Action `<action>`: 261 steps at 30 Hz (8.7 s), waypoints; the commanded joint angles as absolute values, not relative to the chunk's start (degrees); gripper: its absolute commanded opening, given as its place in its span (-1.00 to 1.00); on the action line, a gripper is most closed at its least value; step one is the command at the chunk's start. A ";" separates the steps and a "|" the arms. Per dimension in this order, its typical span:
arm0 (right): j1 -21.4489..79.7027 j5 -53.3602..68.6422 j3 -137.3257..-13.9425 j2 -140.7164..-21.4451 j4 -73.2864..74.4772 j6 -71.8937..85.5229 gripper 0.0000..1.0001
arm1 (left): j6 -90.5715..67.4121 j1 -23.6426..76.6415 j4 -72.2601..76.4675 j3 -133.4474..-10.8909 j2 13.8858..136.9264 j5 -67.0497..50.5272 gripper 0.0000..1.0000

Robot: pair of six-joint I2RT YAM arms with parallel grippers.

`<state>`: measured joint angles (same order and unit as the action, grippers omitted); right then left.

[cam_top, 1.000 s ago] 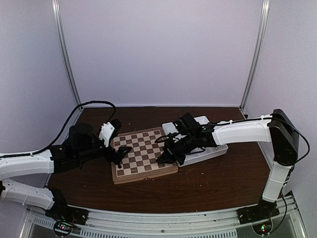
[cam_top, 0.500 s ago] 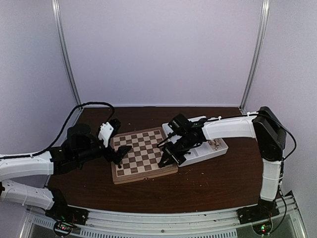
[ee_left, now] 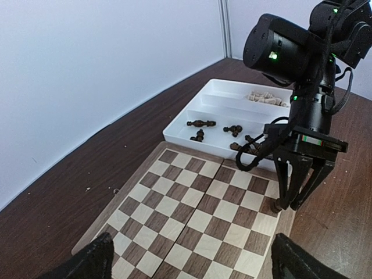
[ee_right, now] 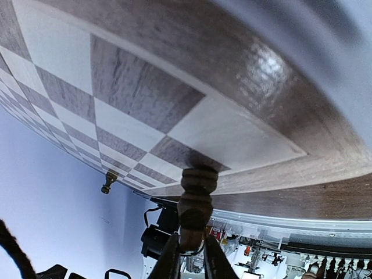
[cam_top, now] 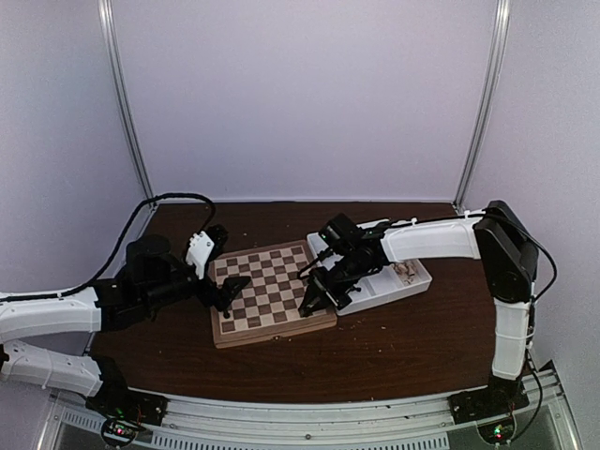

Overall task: Set up the chess pieces on the board
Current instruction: Place the chess piece on the chessboard, then pick up the chess piece from the chessboard, then place the chess piece on the chessboard, then pick up the chess piece from the storage box.

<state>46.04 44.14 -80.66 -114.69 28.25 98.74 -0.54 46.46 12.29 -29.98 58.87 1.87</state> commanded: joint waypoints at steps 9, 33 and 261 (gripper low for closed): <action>44.27 43.84 -83.84 -116.61 29.18 96.75 -0.44 | -1.59 46.67 15.62 -29.62 59.01 0.26 0.89; 40.22 11.43 -76.23 -89.59 33.10 47.58 0.70 | -11.42 47.49 3.22 -42.91 70.28 -4.68 0.89; 39.20 -5.17 -88.29 -121.93 37.52 45.50 -0.50 | -30.61 52.77 -27.51 -50.57 65.75 17.23 0.01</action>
